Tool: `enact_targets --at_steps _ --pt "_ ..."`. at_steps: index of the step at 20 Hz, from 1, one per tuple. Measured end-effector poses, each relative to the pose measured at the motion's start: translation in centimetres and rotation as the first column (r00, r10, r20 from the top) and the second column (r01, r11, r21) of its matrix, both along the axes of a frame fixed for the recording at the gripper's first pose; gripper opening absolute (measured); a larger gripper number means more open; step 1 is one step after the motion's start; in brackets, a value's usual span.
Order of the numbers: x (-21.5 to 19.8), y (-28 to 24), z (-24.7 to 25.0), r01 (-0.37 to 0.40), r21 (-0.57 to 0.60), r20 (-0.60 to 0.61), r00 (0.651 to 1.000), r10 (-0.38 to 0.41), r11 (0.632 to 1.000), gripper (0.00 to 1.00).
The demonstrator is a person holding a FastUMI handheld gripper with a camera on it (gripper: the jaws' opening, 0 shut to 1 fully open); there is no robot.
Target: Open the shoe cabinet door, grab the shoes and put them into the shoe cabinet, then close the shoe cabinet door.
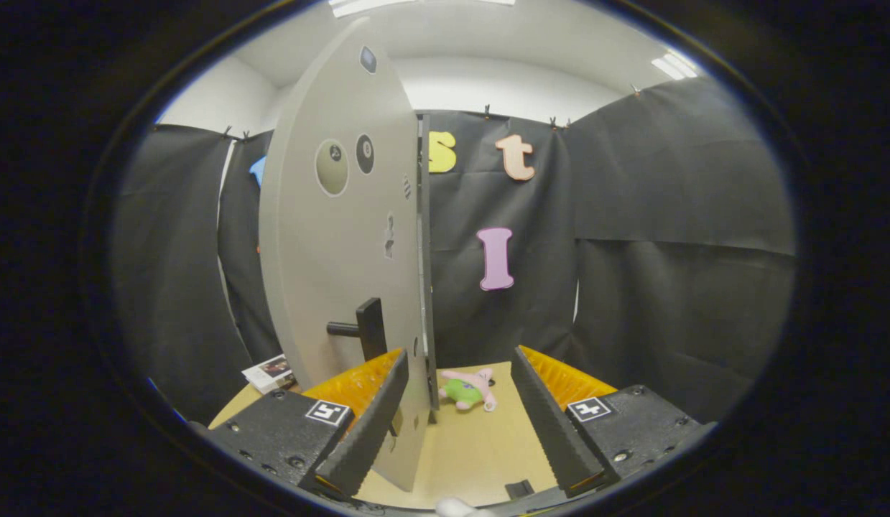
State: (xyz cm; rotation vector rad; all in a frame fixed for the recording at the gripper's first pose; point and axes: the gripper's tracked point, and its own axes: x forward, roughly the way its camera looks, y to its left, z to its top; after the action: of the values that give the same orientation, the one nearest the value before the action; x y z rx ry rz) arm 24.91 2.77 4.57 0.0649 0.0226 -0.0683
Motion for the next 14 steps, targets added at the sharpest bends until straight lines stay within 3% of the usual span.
enact_targets --at_steps 14 --pt "4.3 13.6 -0.8 -0.219 -0.042 -0.044 0.975 0.218 0.975 0.97"
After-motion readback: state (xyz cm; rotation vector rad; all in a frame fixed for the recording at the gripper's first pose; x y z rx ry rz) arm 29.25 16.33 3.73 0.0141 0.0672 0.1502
